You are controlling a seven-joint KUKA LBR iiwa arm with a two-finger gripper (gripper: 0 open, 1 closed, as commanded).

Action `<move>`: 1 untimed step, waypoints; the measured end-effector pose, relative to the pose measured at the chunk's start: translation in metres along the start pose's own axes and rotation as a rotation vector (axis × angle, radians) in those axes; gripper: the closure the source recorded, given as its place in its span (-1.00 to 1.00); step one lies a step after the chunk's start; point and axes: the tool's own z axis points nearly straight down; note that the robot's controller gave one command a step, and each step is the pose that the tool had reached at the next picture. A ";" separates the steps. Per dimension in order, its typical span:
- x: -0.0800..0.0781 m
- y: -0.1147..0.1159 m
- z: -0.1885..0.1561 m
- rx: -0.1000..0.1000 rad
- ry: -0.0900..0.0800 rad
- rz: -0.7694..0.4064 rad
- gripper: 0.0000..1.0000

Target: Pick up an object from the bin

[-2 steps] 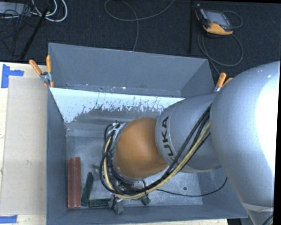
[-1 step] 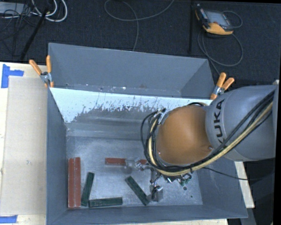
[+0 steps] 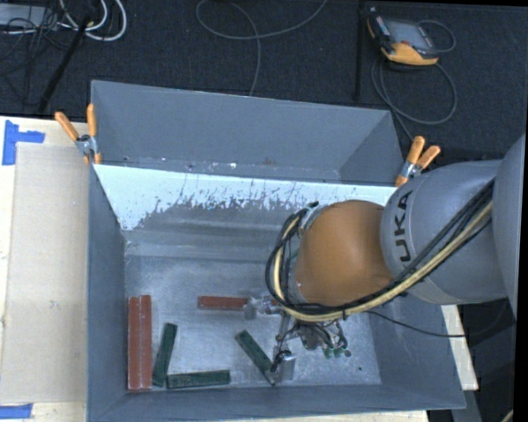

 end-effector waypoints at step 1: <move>0.010 0.006 0.030 0.000 -0.005 0.035 -1.00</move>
Offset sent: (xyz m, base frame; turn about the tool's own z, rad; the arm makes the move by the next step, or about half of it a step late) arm -0.0118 0.0030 -0.0291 0.0344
